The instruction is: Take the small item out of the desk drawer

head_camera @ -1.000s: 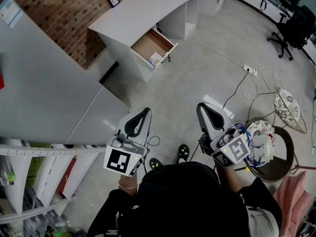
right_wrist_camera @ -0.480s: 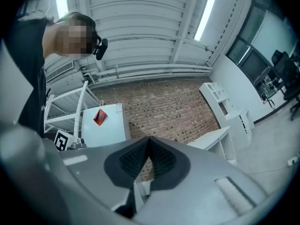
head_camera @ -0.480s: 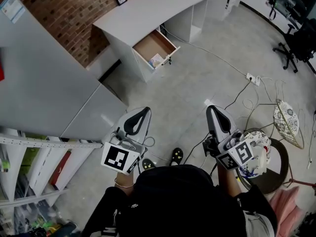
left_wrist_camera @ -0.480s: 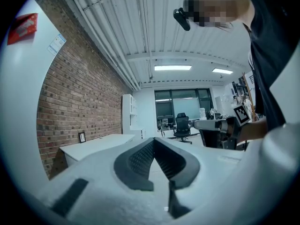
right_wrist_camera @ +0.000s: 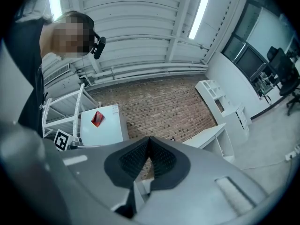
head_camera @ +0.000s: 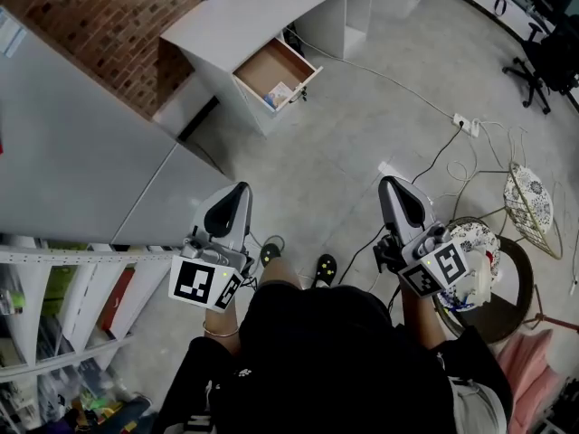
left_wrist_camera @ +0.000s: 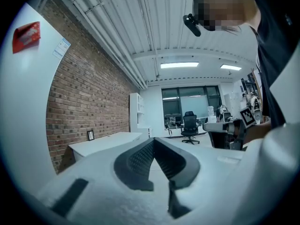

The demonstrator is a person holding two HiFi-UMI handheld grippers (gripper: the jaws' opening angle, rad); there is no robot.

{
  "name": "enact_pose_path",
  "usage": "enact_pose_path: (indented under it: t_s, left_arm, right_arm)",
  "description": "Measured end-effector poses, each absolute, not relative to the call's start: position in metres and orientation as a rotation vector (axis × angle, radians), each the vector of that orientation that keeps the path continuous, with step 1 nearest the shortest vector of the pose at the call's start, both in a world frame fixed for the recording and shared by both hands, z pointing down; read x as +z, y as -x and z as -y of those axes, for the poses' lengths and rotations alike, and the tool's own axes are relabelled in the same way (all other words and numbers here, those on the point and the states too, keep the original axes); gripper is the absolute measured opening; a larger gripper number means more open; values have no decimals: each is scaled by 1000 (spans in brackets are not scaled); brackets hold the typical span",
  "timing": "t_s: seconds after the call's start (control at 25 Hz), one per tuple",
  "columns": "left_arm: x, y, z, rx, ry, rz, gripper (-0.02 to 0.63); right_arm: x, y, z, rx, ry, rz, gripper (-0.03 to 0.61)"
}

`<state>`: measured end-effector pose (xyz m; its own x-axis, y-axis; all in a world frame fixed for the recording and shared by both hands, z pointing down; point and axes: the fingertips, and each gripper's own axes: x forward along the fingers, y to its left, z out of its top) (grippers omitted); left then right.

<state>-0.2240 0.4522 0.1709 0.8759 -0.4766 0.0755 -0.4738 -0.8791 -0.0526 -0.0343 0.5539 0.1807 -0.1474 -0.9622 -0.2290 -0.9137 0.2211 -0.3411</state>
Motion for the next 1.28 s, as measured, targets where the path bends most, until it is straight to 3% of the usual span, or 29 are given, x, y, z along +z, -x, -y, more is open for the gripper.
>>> enact_pose_path:
  t_s: [0.4, 1.28]
  left_arm:
    - [171, 221, -427, -98, 2991, -791, 2]
    - [198, 140, -273, -120, 3040, -614, 2]
  right_arm:
    - [182, 27, -537, -164, 1738, -2118, 8]
    - [188, -36, -421, -153, 1926, -2061, 6]
